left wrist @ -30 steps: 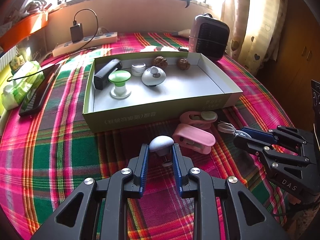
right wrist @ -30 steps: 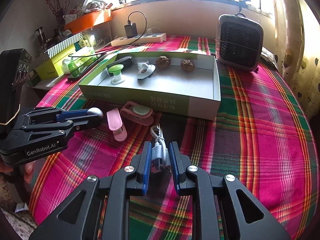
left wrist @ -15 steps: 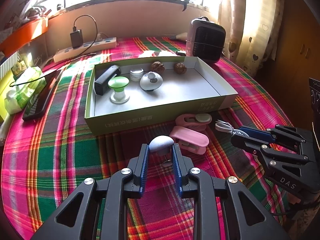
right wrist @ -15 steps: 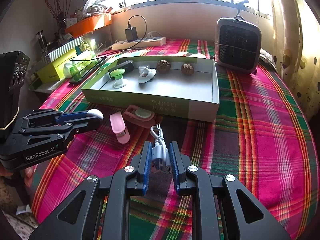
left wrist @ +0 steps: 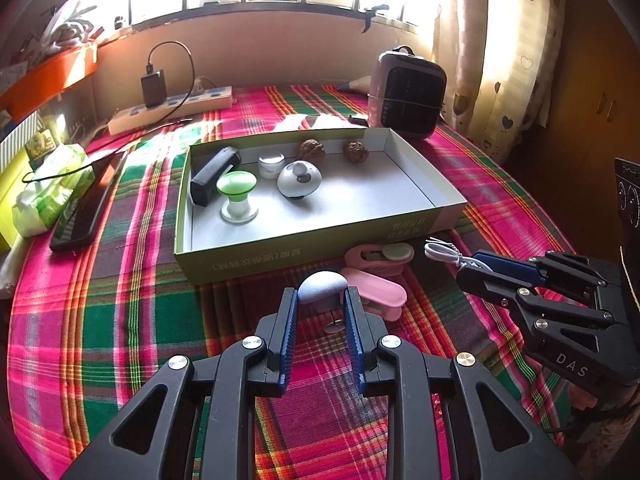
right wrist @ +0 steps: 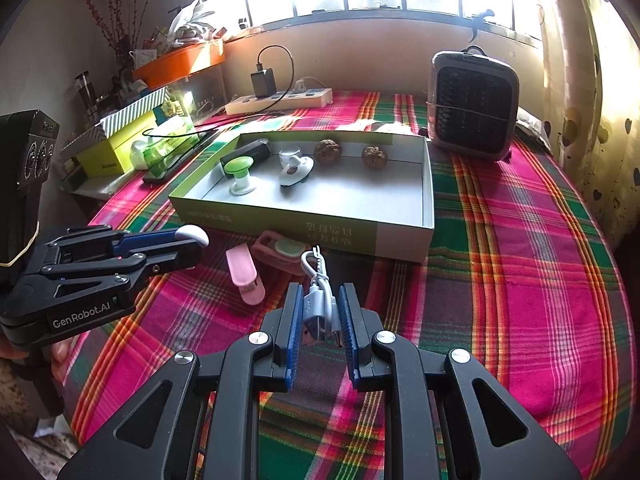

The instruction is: Organize objects

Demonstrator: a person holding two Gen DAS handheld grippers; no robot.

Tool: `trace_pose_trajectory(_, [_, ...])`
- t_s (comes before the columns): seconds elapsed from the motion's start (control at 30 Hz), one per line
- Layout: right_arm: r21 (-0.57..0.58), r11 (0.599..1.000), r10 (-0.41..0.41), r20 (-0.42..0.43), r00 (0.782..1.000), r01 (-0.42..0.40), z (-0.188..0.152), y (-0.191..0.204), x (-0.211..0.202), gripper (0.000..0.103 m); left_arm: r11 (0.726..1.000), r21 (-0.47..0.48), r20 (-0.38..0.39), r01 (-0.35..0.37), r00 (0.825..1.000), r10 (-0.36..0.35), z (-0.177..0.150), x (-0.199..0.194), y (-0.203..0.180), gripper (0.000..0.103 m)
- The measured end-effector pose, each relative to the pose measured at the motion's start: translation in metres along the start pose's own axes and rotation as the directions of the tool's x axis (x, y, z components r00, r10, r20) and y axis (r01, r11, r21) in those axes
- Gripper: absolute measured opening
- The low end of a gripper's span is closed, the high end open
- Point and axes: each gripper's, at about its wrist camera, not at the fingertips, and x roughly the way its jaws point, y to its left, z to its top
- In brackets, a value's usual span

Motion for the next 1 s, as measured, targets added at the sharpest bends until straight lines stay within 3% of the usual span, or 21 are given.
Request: trace_pose_trajectory(1.0, [0.006, 1.000, -0.011, 0.047, 0.999, 0.010, 0.040, -0.008, 0.008, 0.020, 0.999, -0.037, 0.042, 0.006, 0.999, -0.004, 0.042, 0.006, 0.015, 0.021])
